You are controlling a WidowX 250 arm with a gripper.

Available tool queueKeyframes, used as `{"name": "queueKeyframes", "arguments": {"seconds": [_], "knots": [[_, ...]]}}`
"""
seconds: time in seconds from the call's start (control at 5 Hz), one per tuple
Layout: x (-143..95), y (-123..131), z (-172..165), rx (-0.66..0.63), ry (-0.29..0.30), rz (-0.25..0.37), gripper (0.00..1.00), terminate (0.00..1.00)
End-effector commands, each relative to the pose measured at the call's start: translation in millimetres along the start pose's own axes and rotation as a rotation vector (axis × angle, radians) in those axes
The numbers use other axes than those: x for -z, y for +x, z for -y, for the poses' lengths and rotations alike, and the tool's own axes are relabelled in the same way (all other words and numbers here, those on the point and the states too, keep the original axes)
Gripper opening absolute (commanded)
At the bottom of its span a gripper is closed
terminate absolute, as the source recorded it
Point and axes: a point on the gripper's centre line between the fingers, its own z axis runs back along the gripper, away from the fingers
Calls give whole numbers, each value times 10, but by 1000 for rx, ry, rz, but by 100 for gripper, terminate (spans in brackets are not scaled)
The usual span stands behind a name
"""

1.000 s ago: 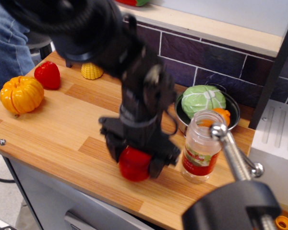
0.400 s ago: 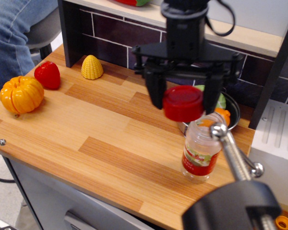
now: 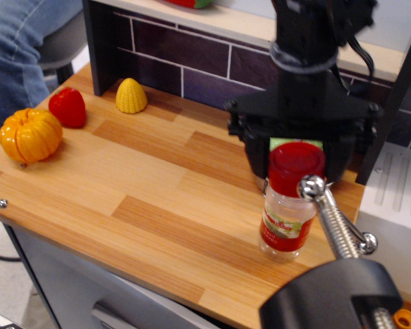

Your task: Put cap on container

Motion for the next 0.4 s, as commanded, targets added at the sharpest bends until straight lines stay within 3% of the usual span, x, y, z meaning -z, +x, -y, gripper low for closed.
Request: {"name": "queueKeyframes", "arguments": {"seconds": [0.0,0.2], "knots": [[40,73,99,-22,8,66,0,0],[-4,226,185,-81,16,83,0,0]]}}
